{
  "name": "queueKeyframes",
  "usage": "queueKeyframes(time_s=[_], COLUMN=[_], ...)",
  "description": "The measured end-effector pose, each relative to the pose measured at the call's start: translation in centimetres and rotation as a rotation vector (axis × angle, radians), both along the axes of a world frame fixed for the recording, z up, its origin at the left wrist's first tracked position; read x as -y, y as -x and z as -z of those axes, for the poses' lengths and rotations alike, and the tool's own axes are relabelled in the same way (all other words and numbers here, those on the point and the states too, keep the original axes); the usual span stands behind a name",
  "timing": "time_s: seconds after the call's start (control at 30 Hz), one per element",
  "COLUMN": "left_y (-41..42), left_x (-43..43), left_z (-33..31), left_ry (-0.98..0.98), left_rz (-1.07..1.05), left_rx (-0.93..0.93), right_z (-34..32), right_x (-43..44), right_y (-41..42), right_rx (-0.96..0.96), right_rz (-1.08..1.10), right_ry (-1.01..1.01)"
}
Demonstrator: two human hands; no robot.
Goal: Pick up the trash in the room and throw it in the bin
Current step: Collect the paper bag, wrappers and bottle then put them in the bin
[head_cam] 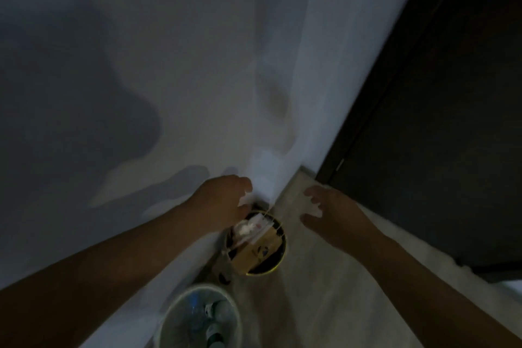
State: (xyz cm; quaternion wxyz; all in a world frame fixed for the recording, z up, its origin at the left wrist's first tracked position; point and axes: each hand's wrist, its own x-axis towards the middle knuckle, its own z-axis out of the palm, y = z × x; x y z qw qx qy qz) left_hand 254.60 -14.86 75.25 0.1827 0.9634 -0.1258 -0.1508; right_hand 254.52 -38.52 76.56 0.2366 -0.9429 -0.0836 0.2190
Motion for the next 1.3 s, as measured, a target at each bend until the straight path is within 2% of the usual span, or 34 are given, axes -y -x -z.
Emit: queueKeyframes(time_s=[0.2,0.27,0.43,0.63,0.97,1.3], left_y=[4.0,5.7,11.2,21.9,46.7,69.5], left_x=[-0.1,0.4,0.6,-3.2,-7.1,-4.6], left_z=[-16.7,-21.3,-30.7,-39.9,-47.4,-49.2], left_ry=[-0.037,-0.106,-0.226,-0.414,-0.699,-0.837], left_rz=[-0.130,-0.163,-0.321,-0.555,-1.057,-1.374], left_rx=[0.332,0.405,0.553,0.673,0.699,0.635], right_z=[-15.0,-19.2,-29.3,-38.5,-46.6,-48.4], right_x=[0.7,1.2,0.1,-7.1,-21.6,-27.3], right_y=[-0.5,-0.4,0.7,5.9,23.8,46.5], right_rx=[0.209,0.290,0.524,0.739,0.805,0.780], right_rz=[-0.258,-0.338,-0.509,-0.738,-1.218,-1.533], right_ry=[-0.022,-0.026,-0.094,-0.287,-0.579,-0.786])
